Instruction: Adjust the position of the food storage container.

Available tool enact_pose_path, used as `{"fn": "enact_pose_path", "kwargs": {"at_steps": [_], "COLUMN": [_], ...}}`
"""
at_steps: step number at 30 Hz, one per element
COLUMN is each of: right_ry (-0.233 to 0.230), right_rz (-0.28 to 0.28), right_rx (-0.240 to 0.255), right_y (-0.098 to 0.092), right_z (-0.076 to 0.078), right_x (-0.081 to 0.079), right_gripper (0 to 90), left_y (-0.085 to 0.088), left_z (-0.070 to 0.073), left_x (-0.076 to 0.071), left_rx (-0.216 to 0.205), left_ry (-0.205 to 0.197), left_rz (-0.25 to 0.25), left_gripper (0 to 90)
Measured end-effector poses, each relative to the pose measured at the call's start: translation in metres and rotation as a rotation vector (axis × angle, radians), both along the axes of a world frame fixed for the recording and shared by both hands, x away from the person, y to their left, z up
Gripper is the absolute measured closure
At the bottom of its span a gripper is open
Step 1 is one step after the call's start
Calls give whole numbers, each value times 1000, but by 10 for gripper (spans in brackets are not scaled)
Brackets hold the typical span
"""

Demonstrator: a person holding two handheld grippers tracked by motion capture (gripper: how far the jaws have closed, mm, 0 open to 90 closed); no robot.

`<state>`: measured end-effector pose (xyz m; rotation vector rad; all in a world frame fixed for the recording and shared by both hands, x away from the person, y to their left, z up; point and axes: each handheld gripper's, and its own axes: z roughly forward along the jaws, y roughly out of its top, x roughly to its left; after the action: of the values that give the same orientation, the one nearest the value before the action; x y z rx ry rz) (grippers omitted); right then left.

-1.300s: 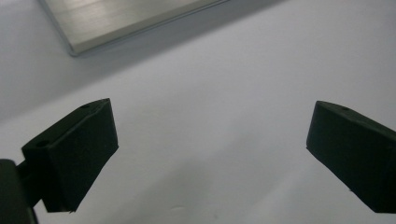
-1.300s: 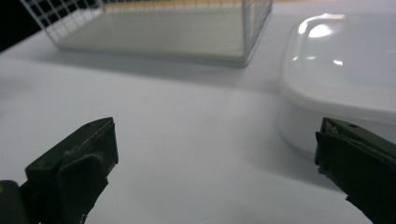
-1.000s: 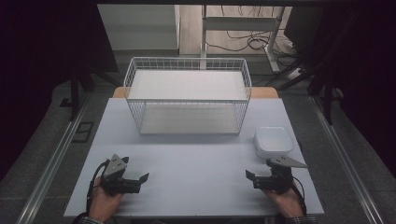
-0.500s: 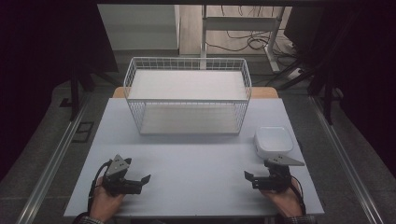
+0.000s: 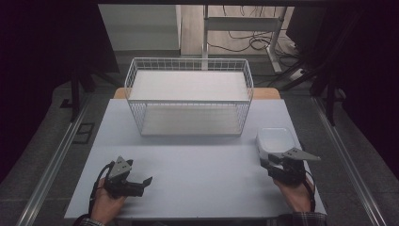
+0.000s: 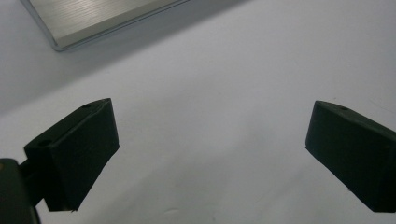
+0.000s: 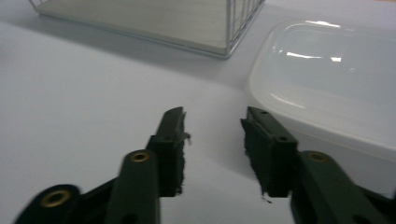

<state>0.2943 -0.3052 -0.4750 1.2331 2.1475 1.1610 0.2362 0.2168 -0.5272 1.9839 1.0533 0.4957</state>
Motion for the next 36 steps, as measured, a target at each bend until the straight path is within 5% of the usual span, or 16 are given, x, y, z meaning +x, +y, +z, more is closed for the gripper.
{"fn": "enact_pose_path", "kwargs": {"at_steps": [1, 9, 18, 26, 36], "right_ry": [-5, -9, -25, -29, -23], "right_rz": [-1, -7, -89, -185, -228], "right_rx": [4, -21, -65, -45, -87], "right_y": [-4, -15, -32, -49, -65], "right_z": [2, 8, 15, 19, 18], "right_x": [3, 21, 46, 65, 85], "right_gripper": [673, 887, 893, 893, 891], "left_y": [0, 0, 1, 2, 3], "left_z": [0, 0, 0, -1, -1], "left_x": [0, 1, 1, 1, 2], "left_rx": [0, -5, -7, -13, -30], "left_ry": [0, 4, 4, 9, 13], "left_rz": [0, 2, 15, 17, 22], "left_gripper": [21, 22, 19, 19, 20]}}
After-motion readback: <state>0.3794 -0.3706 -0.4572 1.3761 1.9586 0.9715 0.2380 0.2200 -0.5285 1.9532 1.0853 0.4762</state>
